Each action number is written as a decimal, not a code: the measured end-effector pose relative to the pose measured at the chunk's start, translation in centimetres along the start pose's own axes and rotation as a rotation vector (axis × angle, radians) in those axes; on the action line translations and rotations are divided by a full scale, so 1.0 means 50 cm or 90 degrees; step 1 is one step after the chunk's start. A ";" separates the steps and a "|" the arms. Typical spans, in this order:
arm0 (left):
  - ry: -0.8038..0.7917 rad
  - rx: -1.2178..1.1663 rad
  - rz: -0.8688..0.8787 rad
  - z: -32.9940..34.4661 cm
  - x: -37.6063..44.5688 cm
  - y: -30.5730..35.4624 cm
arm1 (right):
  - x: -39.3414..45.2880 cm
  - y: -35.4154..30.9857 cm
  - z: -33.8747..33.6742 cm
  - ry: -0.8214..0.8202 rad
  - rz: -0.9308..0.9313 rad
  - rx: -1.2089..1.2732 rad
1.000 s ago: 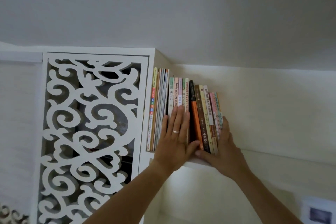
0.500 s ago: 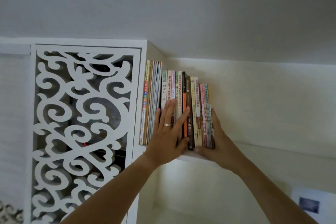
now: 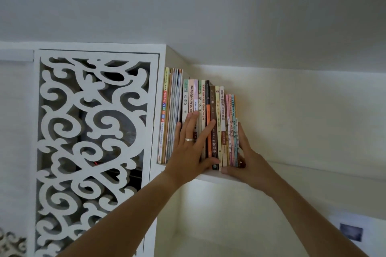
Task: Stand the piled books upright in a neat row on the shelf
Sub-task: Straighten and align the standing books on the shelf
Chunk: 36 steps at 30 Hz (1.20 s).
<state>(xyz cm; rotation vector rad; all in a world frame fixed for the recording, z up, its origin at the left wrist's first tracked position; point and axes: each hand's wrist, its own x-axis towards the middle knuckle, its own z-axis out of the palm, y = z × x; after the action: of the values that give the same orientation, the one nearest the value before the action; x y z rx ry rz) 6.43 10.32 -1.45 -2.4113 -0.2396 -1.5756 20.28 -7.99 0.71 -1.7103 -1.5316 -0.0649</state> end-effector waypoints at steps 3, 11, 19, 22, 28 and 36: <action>-0.010 0.023 0.006 0.002 -0.002 -0.002 | -0.011 0.001 -0.029 -0.039 0.027 0.035; -0.026 0.114 0.030 0.011 -0.006 -0.001 | 0.001 -0.003 -0.011 0.023 0.088 -0.099; -0.025 0.135 0.037 0.018 -0.006 -0.005 | 0.026 0.002 0.022 0.139 0.085 -0.119; -0.042 0.146 0.052 0.019 -0.006 -0.015 | 0.021 -0.001 0.020 0.111 0.074 -0.133; -0.055 0.146 0.065 0.023 -0.001 -0.021 | 0.014 0.007 0.005 0.060 0.089 -0.162; -0.310 -0.018 0.029 -0.071 0.034 -0.014 | -0.035 -0.063 -0.007 0.087 0.166 -0.114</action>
<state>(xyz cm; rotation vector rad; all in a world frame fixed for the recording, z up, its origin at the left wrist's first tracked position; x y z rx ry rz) 3.82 9.96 1.57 -2.7667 -0.2466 -0.9546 17.30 -9.82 1.65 -1.9918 -1.2230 -0.1851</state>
